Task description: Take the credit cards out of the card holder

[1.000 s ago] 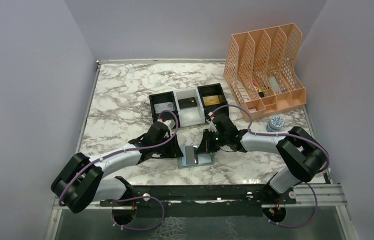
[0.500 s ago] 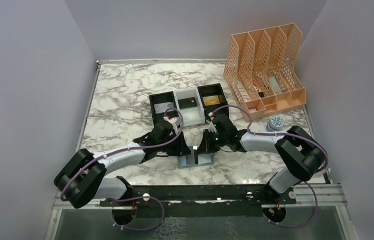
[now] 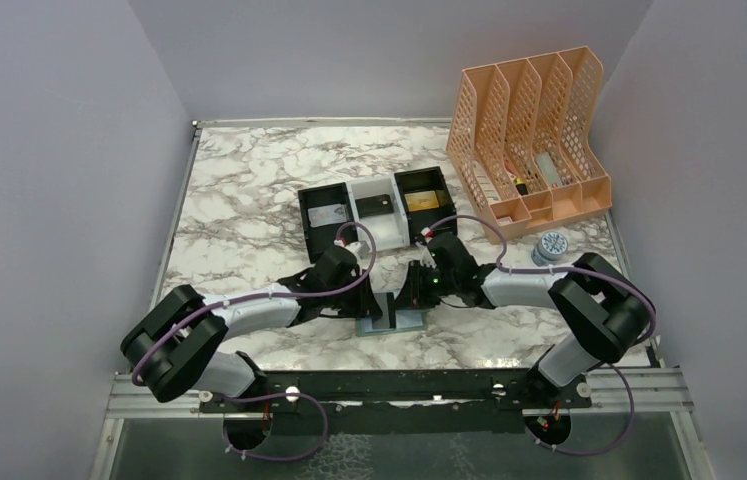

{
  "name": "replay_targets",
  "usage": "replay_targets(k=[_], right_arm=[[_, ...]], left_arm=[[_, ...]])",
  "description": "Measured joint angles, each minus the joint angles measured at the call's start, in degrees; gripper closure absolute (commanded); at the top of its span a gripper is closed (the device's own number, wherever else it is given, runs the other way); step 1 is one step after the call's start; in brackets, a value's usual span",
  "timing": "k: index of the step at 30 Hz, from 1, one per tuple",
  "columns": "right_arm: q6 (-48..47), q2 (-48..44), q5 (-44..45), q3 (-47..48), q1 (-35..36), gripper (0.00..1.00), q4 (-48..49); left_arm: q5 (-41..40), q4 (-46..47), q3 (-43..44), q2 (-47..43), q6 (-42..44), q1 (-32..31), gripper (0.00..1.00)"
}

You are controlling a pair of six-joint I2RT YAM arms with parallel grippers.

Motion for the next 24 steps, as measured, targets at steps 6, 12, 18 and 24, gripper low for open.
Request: replay_targets(k=[6,12,18,24], right_arm=[[3.08,0.11,-0.48,-1.29,-0.5,0.7,3.1],[4.44,2.97,-4.02,-1.97,-0.72,0.9,8.55],[4.7,3.1,-3.91,-2.38,-1.03,0.99,9.07],[3.08,-0.92,-2.27,-3.15,-1.6,0.99,7.06]], left_arm=[[-0.72,-0.68,0.09,-0.42,0.66,-0.24,0.82],[-1.11,-1.27,0.09,-0.79,1.05,-0.26,0.82],[-1.18,-1.57,0.09,-0.9,1.25,-0.24,0.79],[-2.25,-2.49,0.5,-1.66,2.05,-0.35,0.71]])
